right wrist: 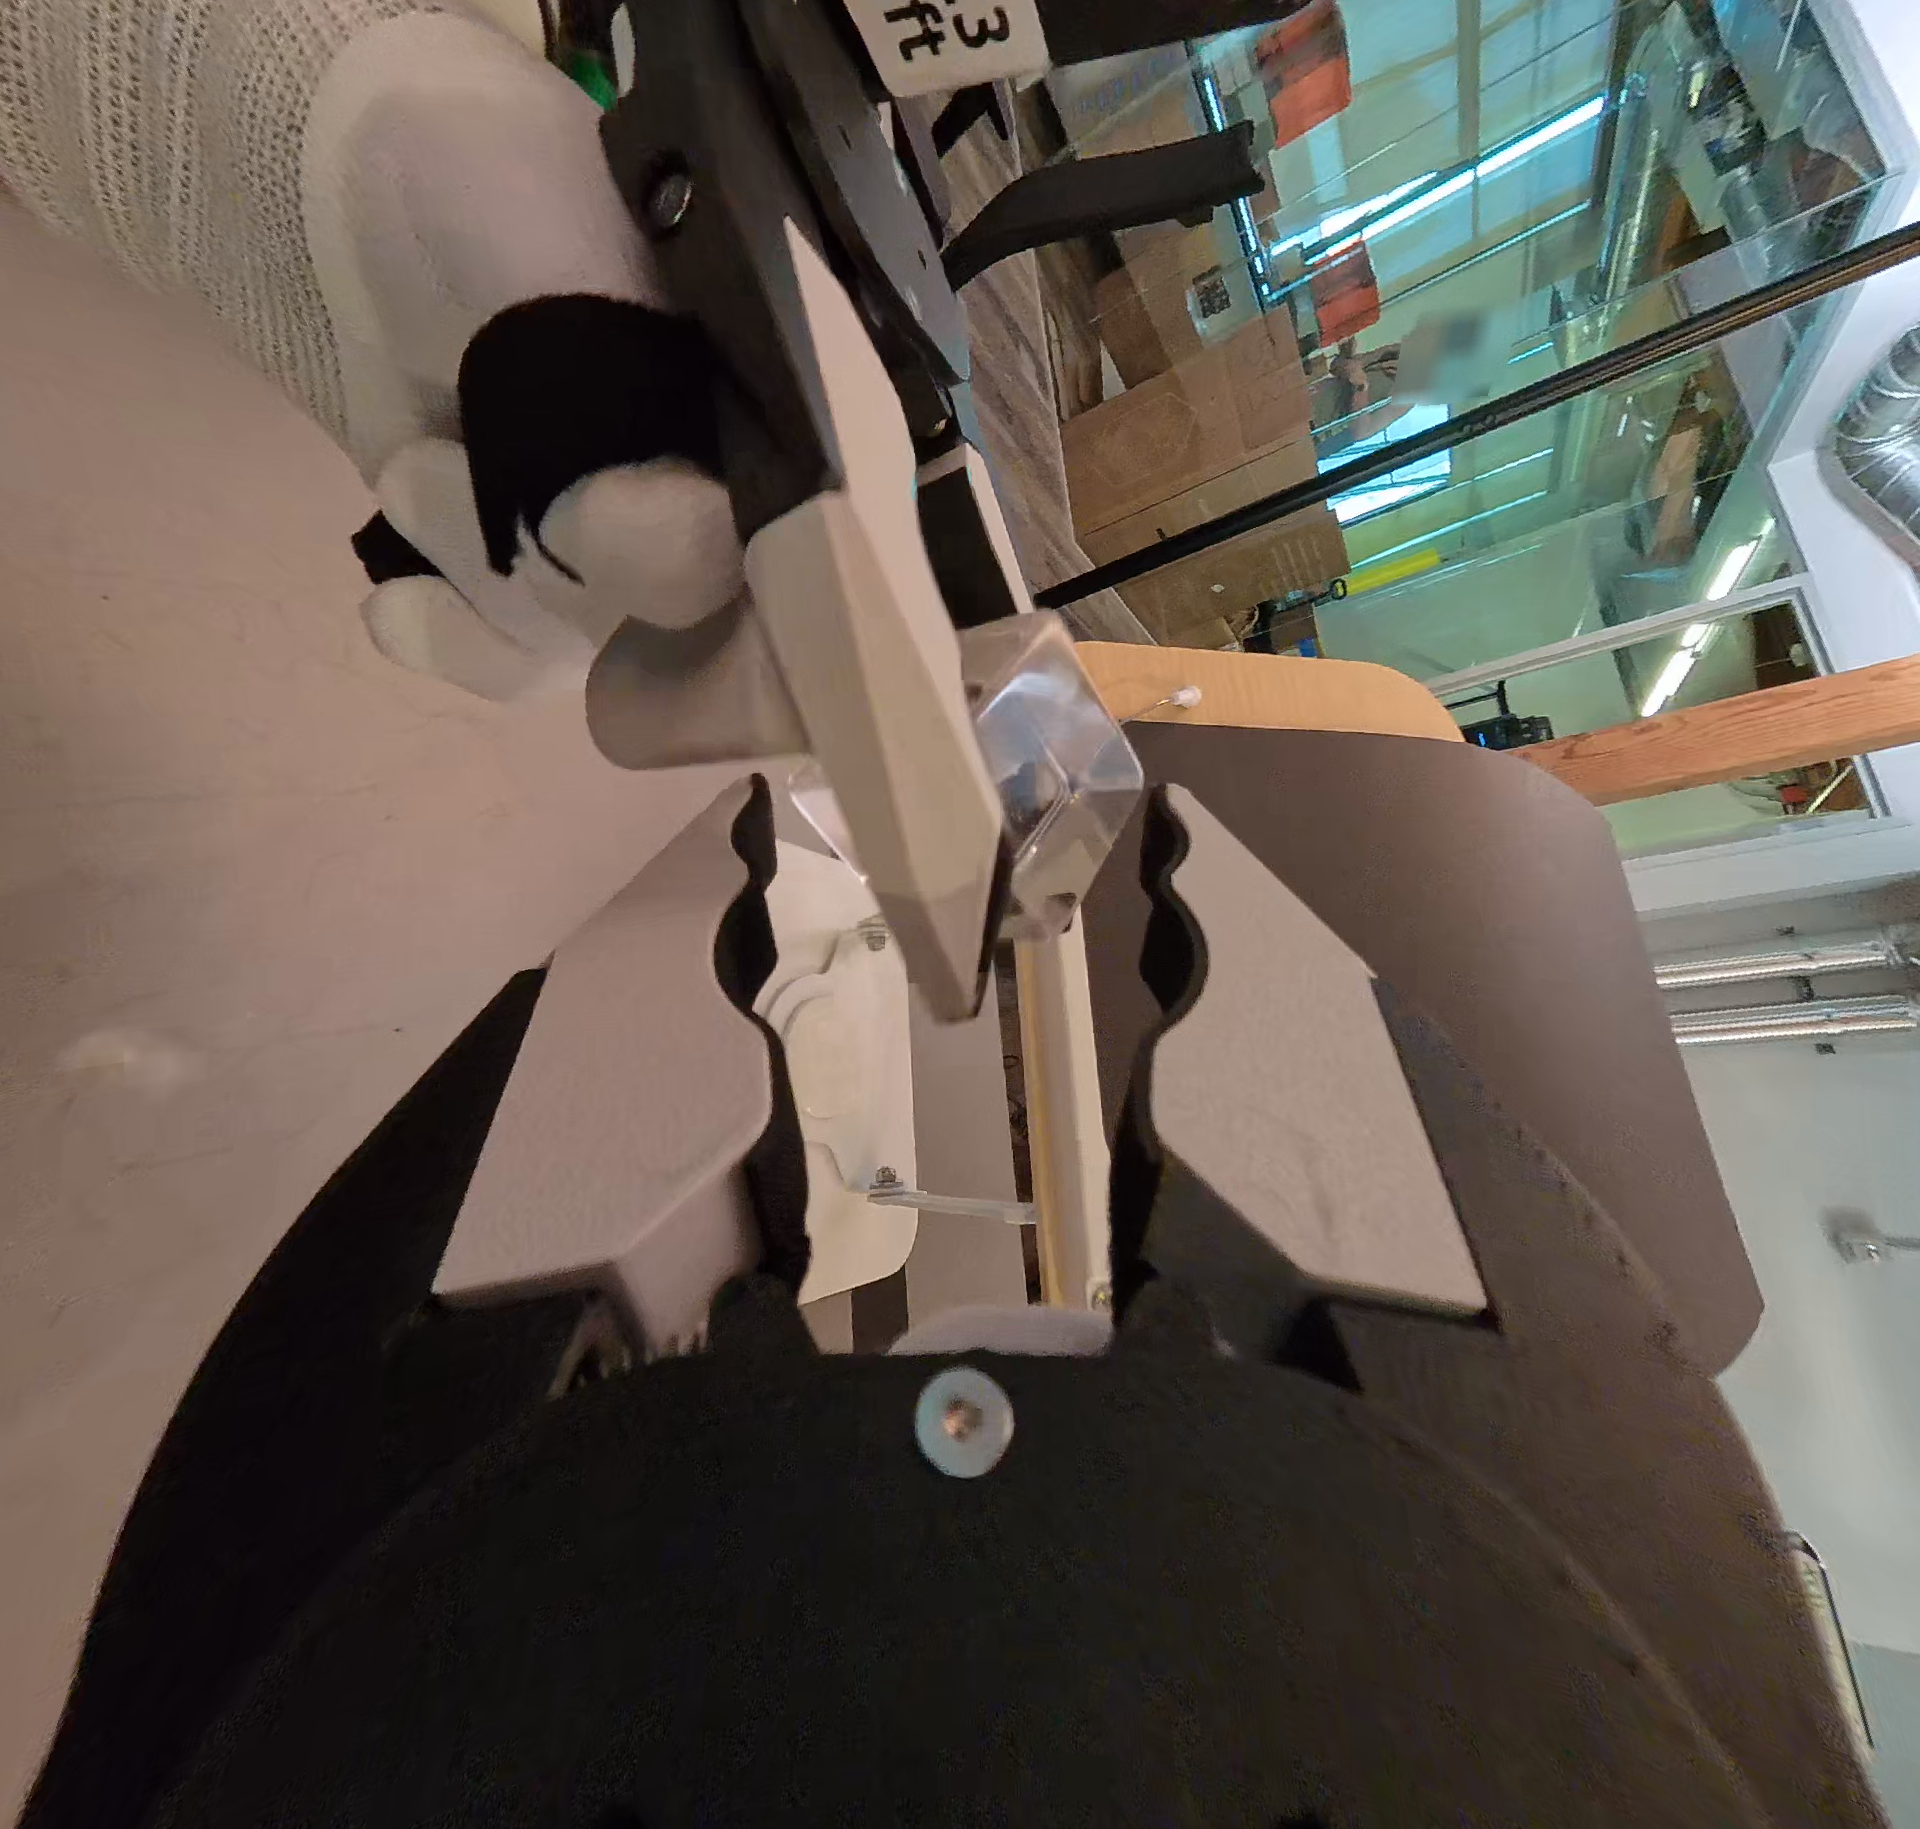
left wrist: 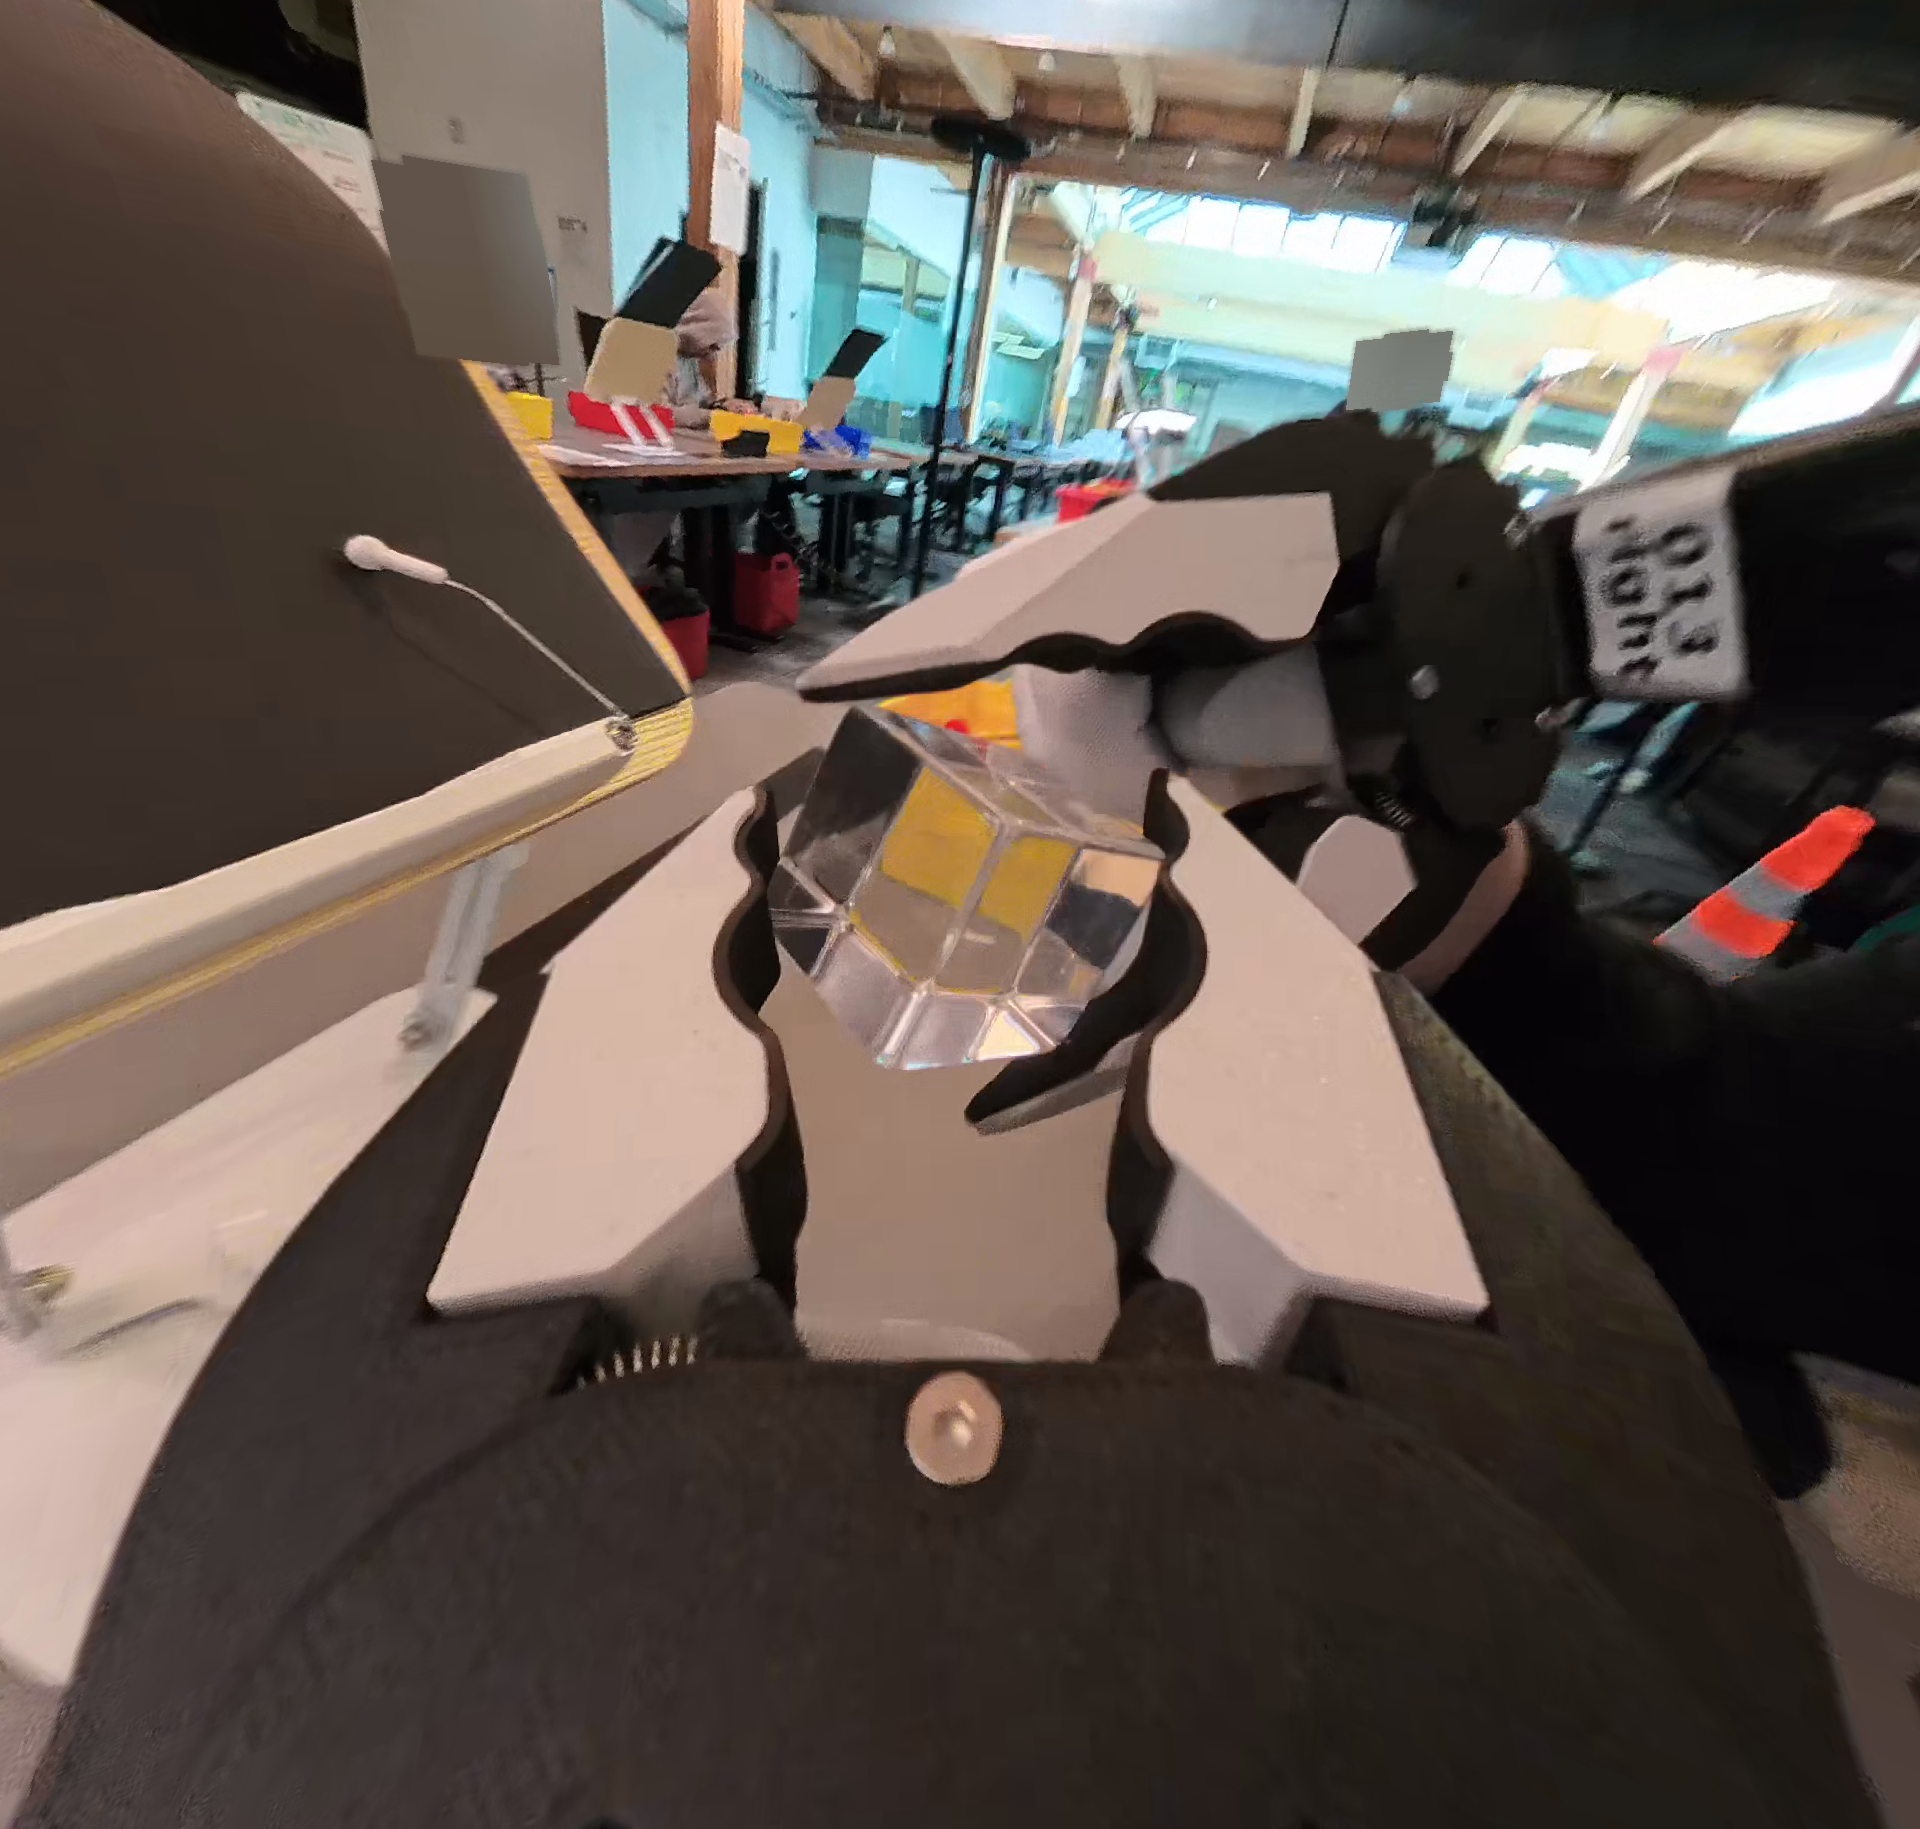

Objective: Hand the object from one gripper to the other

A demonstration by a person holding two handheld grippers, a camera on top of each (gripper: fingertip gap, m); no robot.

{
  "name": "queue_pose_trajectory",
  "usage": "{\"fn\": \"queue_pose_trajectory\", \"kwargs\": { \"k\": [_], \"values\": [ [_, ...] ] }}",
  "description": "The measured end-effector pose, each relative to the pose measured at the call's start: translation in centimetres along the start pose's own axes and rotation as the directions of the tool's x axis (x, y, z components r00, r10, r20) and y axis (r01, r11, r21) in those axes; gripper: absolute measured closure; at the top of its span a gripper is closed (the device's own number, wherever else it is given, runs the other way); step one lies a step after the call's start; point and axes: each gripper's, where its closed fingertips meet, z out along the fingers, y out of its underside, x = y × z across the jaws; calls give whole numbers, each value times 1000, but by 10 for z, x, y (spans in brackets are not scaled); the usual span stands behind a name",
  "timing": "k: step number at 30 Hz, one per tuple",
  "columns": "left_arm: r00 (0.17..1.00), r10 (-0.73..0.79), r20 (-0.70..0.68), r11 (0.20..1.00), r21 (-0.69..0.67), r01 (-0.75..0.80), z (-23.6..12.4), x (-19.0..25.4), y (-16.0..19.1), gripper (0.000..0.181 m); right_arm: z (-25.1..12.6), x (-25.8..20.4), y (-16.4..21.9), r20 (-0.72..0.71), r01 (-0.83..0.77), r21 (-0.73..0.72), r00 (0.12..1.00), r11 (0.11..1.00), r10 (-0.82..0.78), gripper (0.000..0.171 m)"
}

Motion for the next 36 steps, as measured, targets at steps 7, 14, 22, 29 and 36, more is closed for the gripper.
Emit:
{"fn": "queue_pose_trajectory", "kwargs": {
  "k": [7, 14, 22, 29, 36],
  "values": [
    [936, -316, -158, 917, 201, 344, -19, -11, -32, 113, -7, 36, -9, -240, 65, 62, 970, 996, -49, 84],
    [865, -454, -214, 857, 159, 490, -19, -19, -23, 113, 11, 30, -18, -358, 230, 9, 910, 973, -211, 104],
    [868, -469, -165, 880, -6, 475, -20, -19, -3, 113, 21, 15, -9, -278, 271, -38, 922, 962, -270, 118],
    [867, -476, -149, 880, -73, 470, -22, -19, 7, 113, 21, 6, -3, -204, 286, -49, 935, 957, -290, 127],
    [870, -471, -145, 882, -96, 462, -23, -16, 9, 114, 20, 4, -3, -184, 284, -52, 940, 957, -289, 129]
  ]
}}
